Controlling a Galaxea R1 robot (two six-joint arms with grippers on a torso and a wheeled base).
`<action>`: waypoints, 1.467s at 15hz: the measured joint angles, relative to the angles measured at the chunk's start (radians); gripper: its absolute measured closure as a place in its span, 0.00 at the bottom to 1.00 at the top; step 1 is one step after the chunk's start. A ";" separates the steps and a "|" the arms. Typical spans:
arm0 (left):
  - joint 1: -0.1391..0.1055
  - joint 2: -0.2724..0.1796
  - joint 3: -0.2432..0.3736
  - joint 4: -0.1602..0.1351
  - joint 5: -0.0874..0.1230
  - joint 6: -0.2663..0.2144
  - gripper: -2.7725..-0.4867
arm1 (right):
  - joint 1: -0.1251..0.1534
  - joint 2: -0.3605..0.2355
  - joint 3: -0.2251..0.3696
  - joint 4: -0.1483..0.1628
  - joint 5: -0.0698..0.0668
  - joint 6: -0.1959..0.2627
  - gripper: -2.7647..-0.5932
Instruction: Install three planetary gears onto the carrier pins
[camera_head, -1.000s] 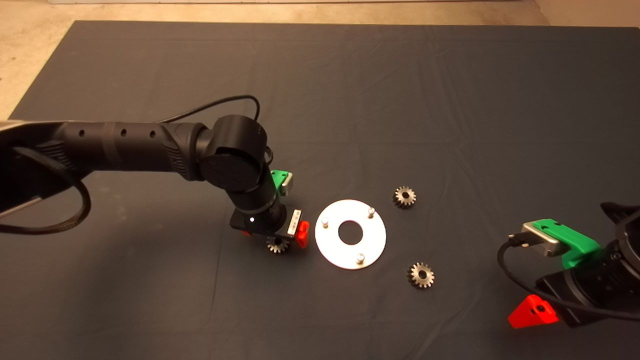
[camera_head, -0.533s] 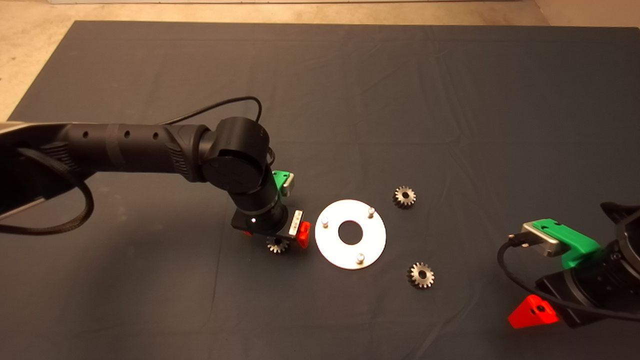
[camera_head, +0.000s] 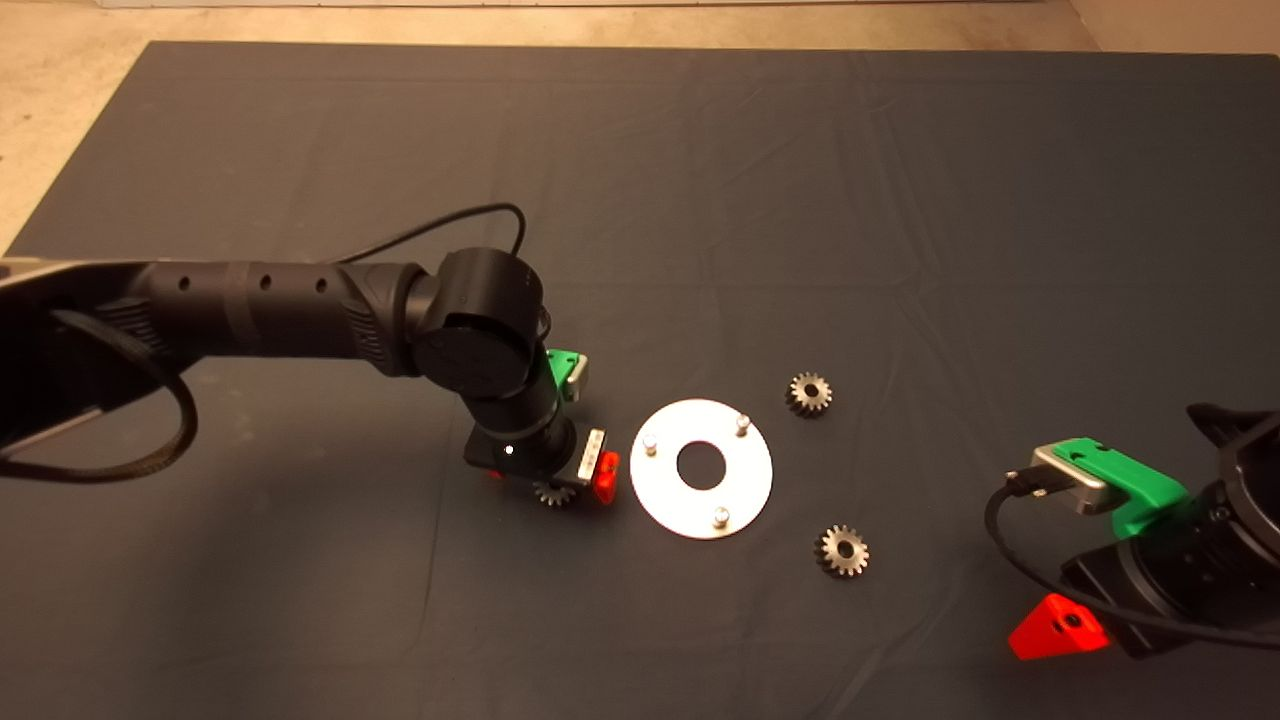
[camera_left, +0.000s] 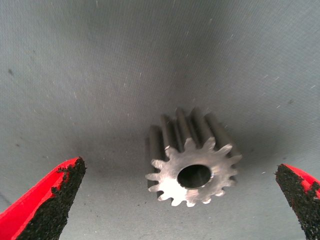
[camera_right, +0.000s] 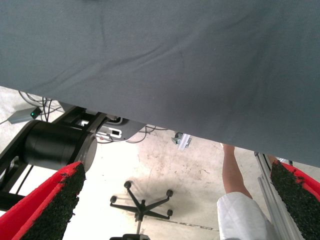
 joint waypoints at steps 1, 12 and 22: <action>0.000 0.000 0.000 0.001 0.001 0.000 0.01 | 0.000 0.004 0.000 0.000 0.000 0.000 0.01; 0.001 0.031 -0.001 0.016 0.004 0.001 0.11 | 0.000 0.010 0.000 0.000 0.000 0.000 0.01; 0.001 0.030 -0.014 0.031 0.013 0.002 0.29 | 0.000 0.010 0.000 0.000 0.000 0.000 0.01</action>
